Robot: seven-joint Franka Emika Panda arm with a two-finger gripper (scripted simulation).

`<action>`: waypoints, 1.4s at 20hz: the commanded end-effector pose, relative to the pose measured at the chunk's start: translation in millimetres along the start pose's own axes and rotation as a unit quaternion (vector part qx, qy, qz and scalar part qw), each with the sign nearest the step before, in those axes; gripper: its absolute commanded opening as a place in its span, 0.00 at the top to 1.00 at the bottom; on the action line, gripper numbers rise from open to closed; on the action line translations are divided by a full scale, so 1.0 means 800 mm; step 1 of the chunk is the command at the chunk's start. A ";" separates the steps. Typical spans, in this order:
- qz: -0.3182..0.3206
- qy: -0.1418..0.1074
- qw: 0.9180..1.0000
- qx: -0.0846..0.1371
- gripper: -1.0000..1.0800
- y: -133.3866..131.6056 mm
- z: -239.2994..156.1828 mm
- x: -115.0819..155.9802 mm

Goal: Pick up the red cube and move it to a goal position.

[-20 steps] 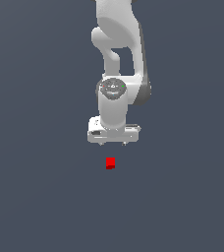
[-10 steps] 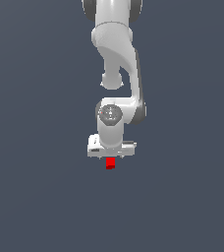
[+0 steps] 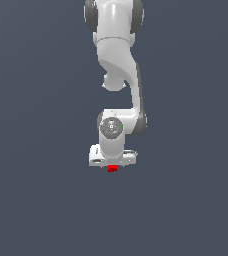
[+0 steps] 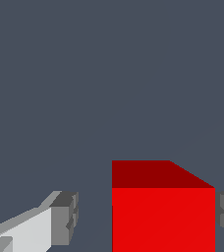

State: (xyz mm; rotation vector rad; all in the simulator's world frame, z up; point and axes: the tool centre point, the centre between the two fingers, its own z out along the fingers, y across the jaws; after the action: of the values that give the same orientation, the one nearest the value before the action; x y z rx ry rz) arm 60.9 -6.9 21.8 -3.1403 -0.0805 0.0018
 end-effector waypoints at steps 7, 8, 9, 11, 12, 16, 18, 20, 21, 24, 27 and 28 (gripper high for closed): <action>-0.001 0.001 1.000 0.000 1.00 0.000 0.003 0.002; -0.001 0.001 1.000 0.000 1.00 0.000 0.003 0.002; -0.001 0.001 1.000 0.000 1.00 0.000 0.003 0.002; -0.001 0.001 1.000 0.000 1.00 0.000 0.003 0.002; -0.001 0.001 1.000 0.000 1.00 0.000 0.003 0.002; -0.001 0.001 1.000 0.000 1.00 0.000 -0.001 0.002; -0.001 0.001 1.000 0.000 1.00 -0.002 -0.005 0.001; -0.001 0.001 1.000 0.000 1.00 -0.004 -0.013 -0.001; -0.001 0.001 1.000 0.000 1.00 -0.005 -0.017 -0.002; -0.001 0.001 1.000 0.000 1.00 -0.010 -0.035 -0.006; -0.001 0.001 1.000 0.000 1.00 -0.017 -0.058 -0.012; -0.001 0.001 1.000 0.000 1.00 -0.019 -0.067 -0.014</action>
State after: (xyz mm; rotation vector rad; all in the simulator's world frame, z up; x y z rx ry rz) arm 51.1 4.9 64.6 -3.1405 -0.0818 0.0029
